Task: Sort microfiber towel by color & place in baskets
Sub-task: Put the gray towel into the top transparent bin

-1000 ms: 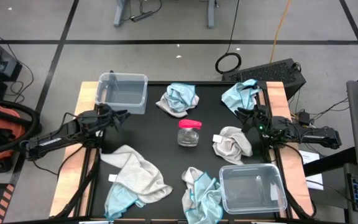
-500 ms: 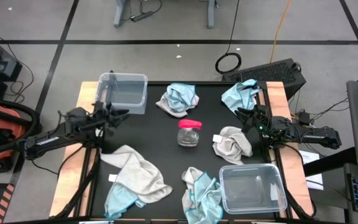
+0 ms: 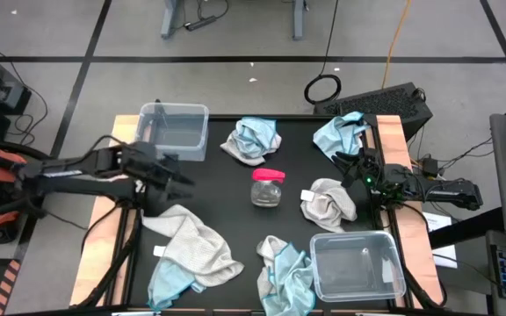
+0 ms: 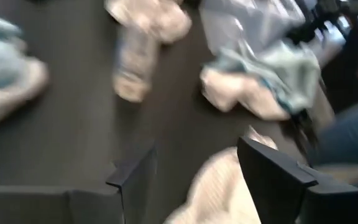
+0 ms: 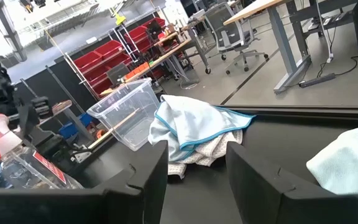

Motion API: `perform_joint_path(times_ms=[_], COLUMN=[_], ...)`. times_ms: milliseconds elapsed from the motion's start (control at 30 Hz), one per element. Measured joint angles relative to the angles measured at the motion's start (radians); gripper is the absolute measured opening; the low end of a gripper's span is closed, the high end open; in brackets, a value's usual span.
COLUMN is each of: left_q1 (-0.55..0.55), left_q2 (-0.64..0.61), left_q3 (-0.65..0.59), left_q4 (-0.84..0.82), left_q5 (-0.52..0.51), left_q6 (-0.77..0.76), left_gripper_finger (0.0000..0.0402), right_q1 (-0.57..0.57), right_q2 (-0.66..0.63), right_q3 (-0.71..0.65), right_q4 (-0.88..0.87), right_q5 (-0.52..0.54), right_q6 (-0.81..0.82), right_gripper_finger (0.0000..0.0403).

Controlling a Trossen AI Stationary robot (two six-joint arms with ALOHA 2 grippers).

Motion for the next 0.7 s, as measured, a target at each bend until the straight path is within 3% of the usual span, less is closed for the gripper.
perform_joint_path(times_ms=[200, 400, 700], left_q1=[-0.153, -0.298, -0.427], left_q2=[0.124, 0.267, 0.509], left_q3=[0.001, 0.001, 0.001], left_q4=[-0.02, -0.002, 0.159], left_q5=[0.063, -0.017, -0.02], left_q6=[0.002, 0.107, 0.139], left_gripper_finger=[0.0233, 0.0233, 0.0233], right_q1=[0.0, 0.0, 0.0], right_q2=[0.0, 0.0, 0.0], right_q3=[0.0, 0.0, 0.0], right_q4=[0.0, 0.0, 0.0], right_q5=[0.0, 0.0, 0.0], right_q6=[0.0, 0.0, 0.0], right_gripper_finger=[0.0153, 0.0153, 0.0153])
